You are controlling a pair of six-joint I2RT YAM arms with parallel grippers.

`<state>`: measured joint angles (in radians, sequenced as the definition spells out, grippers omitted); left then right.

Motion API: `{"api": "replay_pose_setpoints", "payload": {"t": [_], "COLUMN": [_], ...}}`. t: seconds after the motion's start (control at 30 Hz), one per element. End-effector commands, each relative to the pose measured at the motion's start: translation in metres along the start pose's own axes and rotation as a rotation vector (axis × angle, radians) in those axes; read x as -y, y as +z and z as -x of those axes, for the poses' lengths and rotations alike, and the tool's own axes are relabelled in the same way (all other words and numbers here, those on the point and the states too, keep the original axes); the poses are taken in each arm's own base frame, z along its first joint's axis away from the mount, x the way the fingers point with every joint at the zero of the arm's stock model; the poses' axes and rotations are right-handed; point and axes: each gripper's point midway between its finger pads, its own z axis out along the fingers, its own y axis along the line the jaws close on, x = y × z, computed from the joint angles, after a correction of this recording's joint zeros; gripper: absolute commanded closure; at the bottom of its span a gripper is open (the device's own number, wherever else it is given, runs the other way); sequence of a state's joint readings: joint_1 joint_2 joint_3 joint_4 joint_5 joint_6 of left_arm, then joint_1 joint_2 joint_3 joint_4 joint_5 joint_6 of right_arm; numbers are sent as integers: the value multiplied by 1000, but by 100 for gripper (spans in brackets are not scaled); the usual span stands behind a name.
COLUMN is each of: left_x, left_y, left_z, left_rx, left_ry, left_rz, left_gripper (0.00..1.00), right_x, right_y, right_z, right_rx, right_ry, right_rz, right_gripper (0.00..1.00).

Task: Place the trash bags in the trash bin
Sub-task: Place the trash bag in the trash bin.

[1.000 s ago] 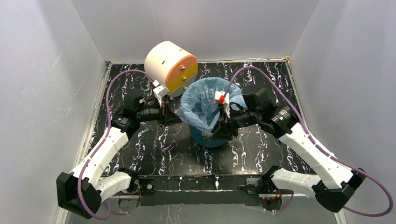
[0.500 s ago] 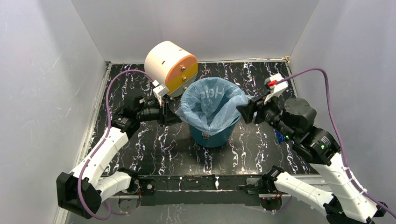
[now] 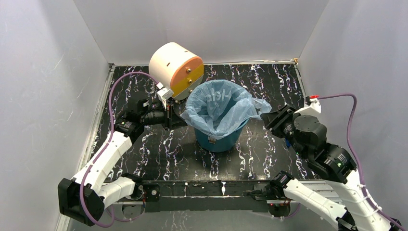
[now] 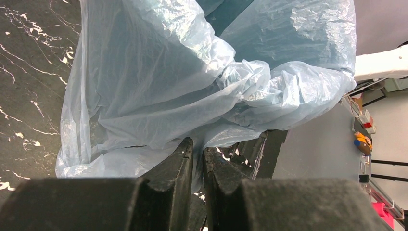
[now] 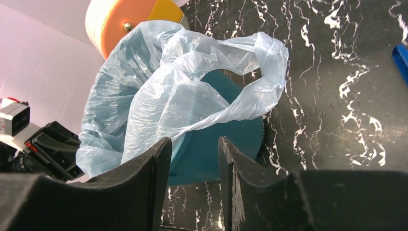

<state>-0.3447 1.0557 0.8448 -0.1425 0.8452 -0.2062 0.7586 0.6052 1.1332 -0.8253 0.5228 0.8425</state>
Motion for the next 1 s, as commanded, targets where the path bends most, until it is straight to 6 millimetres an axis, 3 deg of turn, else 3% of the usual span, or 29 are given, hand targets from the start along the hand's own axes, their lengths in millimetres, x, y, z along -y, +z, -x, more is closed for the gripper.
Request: {"api": "replay_pose_setpoints", "payload": {"t": [0.0,0.4,0.6,0.77,0.97], "left_x": [7,8,9,11,10], "left_y": [-2,-5,-3,-5,-5], "left_z": [12,12,17,18,19], "left_rx": [25,36,44,54,60], "left_ry": [46,53,37,49,45], "left_rz": [-17,-4,-9,-11,-2], "left_gripper": [88,88,88,88,88], "right_x": [-4,-7,-22,2,18], "right_y": [13,36,38,35,21], "right_z": [-5,-24,0,0,-8], "right_rx": [-3,-31,80,111,96], "right_ry": [131,136,194,241,300], "right_rz": [-34,-37,41,-71,-77], "right_gripper": [53,45,47,46,52]}}
